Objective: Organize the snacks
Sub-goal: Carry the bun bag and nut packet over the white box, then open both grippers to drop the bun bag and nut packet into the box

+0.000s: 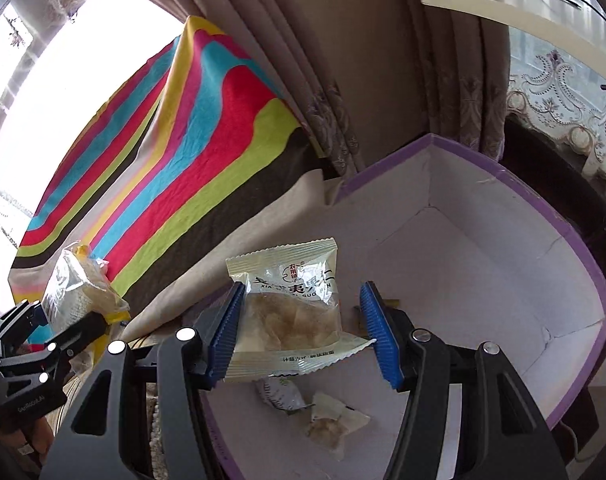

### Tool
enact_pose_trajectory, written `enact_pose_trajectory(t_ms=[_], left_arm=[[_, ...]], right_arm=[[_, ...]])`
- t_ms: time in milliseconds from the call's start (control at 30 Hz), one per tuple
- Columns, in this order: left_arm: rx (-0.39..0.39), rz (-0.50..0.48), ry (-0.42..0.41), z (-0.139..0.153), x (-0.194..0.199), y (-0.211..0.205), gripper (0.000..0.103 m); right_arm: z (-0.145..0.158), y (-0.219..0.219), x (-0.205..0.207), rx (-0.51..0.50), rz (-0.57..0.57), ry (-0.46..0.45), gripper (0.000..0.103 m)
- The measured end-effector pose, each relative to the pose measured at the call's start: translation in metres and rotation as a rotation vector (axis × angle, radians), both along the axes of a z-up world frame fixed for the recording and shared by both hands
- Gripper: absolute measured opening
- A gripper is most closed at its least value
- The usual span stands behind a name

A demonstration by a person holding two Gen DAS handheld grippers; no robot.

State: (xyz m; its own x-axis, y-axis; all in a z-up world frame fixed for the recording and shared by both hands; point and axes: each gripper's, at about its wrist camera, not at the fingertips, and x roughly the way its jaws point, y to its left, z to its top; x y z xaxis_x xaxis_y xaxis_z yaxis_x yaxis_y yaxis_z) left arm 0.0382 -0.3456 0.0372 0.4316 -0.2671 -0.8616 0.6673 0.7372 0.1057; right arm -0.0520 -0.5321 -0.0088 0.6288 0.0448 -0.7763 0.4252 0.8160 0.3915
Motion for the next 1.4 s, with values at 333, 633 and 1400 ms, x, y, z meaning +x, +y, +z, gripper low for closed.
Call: enact_pose_trajectory(t_ms=[333, 633, 1400], left_arm=[[0.098, -0.187, 0.071, -0.035, -0.033, -0.071, 0.066], [0.128, -0.246, 0.094, -0.046, -0.043, -0.099, 0.066], [0.059, -0.136, 0.038, -0.023, -0.029, -0.07, 0.078]], right_arm=[[-0.021, -0.037, -0.024, 0.023, -0.088, 0.019, 0.057], [-0.033, -0.056, -0.037, 0.04, -0.132, 0.023, 0.057], [-0.024, -0.034, -0.023, 0.037, -0.09, 0.045, 0.068]])
